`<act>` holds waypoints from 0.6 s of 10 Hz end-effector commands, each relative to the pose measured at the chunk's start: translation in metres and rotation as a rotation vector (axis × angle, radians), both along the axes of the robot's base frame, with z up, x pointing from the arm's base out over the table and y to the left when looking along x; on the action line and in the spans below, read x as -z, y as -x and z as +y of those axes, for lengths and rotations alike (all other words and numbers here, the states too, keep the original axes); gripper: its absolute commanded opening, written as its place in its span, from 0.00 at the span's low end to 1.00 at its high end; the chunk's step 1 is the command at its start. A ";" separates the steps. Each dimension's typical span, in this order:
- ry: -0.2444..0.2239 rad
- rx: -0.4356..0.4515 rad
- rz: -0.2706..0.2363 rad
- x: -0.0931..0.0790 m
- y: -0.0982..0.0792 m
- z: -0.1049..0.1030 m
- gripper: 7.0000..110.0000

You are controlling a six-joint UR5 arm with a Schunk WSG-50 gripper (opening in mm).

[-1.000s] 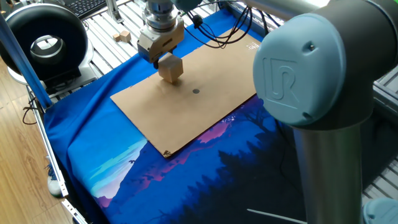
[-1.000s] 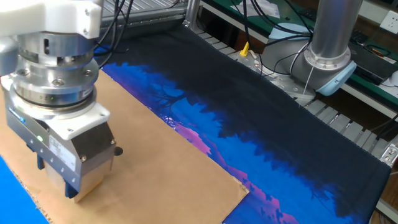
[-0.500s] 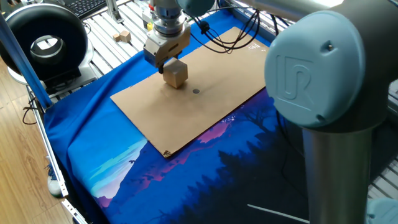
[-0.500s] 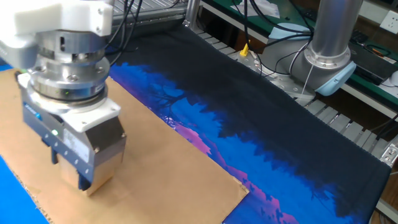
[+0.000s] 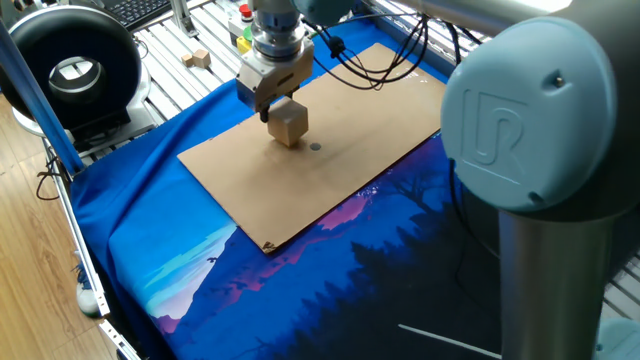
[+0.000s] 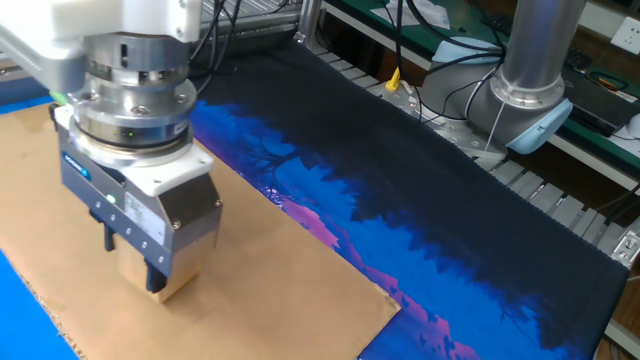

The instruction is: Grab the block and place it at the designated location

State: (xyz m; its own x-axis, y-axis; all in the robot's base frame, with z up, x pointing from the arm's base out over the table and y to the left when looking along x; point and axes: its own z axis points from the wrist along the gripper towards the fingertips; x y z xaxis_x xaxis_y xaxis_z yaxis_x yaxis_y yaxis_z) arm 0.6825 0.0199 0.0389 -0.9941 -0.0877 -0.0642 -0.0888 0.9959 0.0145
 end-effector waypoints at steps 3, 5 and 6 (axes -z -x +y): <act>0.033 0.002 -0.002 -0.003 0.013 -0.006 0.00; 0.050 -0.006 -0.005 -0.003 0.012 -0.011 0.00; 0.088 -0.018 -0.014 -0.004 0.008 -0.021 0.00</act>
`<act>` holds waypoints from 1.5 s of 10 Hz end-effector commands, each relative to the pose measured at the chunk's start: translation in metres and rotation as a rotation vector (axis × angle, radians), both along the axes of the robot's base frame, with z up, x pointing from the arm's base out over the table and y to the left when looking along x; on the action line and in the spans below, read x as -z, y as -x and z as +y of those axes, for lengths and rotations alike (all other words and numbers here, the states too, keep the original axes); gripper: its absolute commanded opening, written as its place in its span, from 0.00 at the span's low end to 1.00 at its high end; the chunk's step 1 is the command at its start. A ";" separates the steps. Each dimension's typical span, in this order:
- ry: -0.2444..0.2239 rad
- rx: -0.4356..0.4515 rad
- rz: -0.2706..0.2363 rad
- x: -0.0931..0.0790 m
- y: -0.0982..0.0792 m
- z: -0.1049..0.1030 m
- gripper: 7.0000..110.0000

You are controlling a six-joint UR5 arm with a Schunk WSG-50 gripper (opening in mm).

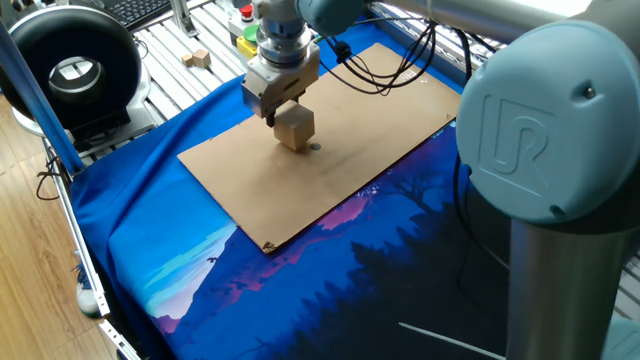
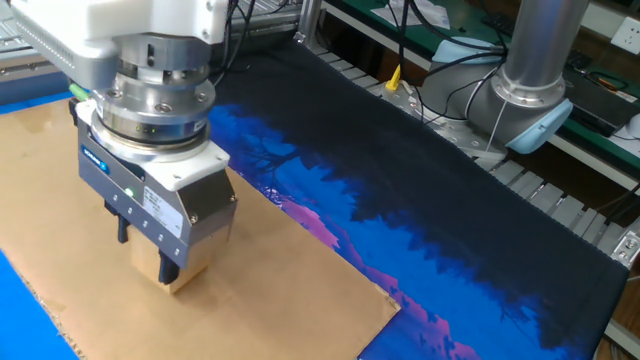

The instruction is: Grab the block and place it at the designated location

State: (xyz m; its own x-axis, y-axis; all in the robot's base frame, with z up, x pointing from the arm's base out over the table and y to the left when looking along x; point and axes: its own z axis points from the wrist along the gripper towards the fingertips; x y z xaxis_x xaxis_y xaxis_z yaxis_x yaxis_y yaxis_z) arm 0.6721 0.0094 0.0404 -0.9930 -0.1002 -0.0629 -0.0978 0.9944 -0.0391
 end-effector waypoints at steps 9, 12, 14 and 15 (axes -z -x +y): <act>0.017 0.007 0.072 -0.002 0.019 -0.008 0.00; -0.021 0.034 0.162 -0.002 0.041 0.001 0.00; -0.021 0.015 0.147 -0.002 0.037 0.001 0.00; -0.020 0.011 0.147 -0.002 0.037 0.001 0.00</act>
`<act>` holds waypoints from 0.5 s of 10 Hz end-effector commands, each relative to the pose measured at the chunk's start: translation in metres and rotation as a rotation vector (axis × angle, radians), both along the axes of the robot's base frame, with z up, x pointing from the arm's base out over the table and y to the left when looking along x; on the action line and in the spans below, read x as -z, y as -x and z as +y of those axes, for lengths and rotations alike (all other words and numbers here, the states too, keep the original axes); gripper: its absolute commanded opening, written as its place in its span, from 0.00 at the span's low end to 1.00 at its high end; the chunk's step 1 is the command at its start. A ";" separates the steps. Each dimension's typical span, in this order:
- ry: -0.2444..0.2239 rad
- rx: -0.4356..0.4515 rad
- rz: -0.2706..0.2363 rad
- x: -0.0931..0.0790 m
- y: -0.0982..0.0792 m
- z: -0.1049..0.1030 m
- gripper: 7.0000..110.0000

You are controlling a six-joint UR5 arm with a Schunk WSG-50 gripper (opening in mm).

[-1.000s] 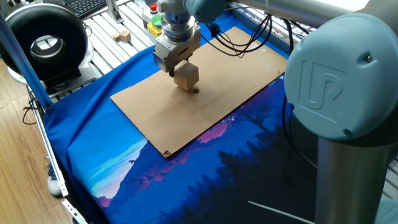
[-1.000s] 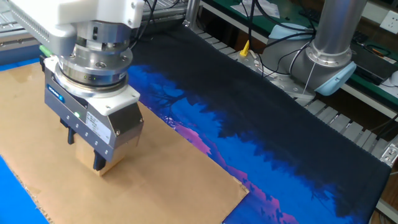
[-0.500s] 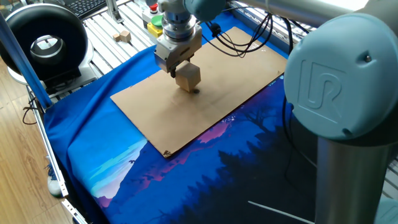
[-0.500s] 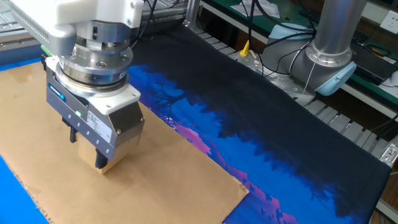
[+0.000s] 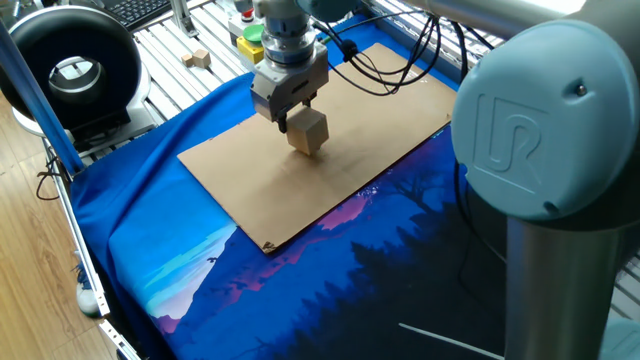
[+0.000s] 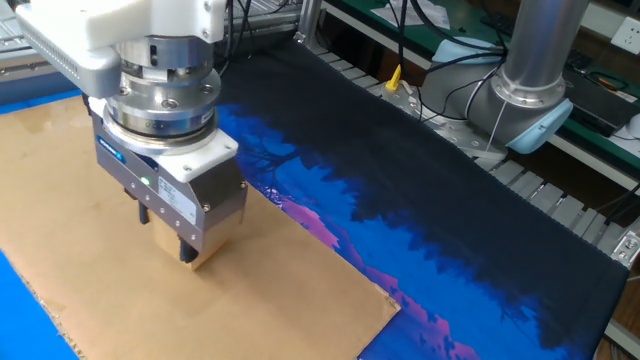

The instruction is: Grab the block and place it at the designated location

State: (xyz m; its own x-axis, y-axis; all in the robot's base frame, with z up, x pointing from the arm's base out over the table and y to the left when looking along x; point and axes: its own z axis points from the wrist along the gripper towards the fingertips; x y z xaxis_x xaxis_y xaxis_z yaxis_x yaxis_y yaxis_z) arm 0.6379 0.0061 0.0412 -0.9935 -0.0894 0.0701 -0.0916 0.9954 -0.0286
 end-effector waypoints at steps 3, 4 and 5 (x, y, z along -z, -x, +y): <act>-0.024 0.010 0.021 -0.008 0.006 0.010 0.00; -0.030 0.014 0.021 -0.009 0.007 0.014 0.00; -0.034 0.020 0.016 -0.009 0.006 0.015 0.00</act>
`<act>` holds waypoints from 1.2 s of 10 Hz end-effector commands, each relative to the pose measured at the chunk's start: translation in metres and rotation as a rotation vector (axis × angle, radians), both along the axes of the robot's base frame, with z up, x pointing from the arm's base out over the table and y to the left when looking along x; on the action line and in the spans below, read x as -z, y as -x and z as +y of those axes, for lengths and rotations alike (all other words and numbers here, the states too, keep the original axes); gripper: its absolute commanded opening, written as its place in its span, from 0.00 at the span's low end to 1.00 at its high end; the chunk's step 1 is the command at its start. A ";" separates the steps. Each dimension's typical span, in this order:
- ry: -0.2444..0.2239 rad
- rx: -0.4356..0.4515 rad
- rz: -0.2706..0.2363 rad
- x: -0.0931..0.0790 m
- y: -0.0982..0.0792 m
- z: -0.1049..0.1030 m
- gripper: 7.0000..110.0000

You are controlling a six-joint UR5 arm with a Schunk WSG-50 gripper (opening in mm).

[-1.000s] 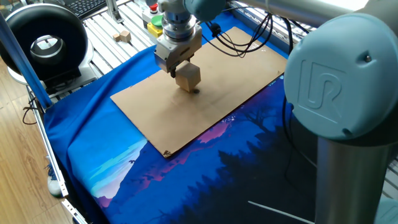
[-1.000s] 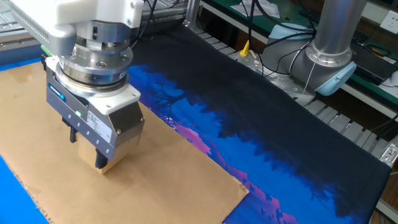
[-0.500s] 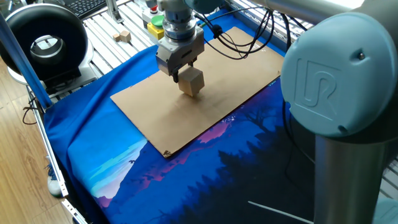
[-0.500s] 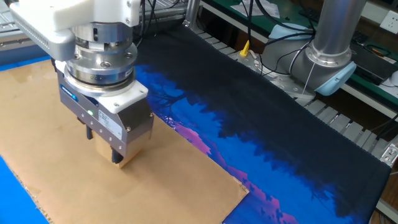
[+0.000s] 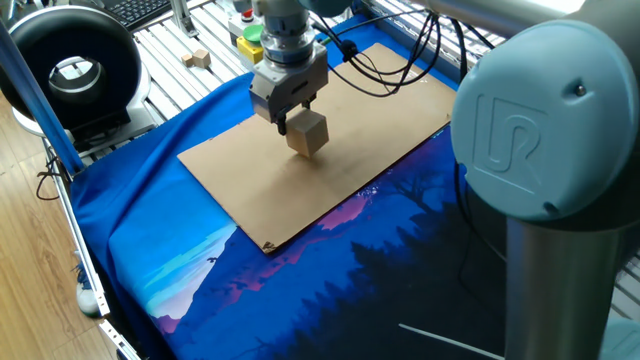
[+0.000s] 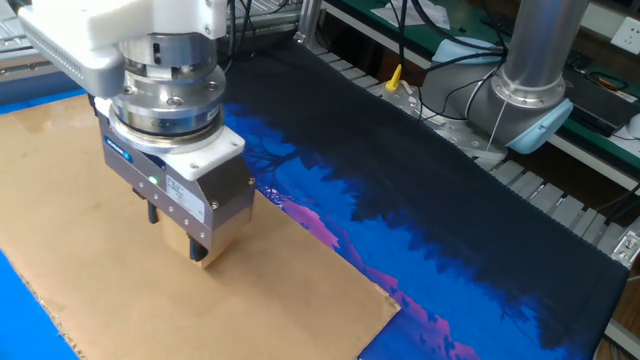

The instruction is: Grab the block and place it at the designated location

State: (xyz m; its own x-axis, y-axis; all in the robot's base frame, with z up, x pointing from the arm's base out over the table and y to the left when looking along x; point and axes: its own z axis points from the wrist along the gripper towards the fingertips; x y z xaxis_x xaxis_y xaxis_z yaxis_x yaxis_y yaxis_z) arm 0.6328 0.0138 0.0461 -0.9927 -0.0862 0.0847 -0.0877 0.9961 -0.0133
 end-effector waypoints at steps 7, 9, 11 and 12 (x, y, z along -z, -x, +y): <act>-0.001 0.024 -0.190 0.007 -0.023 0.007 0.00; 0.007 0.016 -0.199 0.012 -0.019 0.005 0.00; 0.007 0.008 -0.196 0.013 -0.015 0.004 0.00; 0.010 0.005 -0.196 0.013 -0.013 0.002 0.00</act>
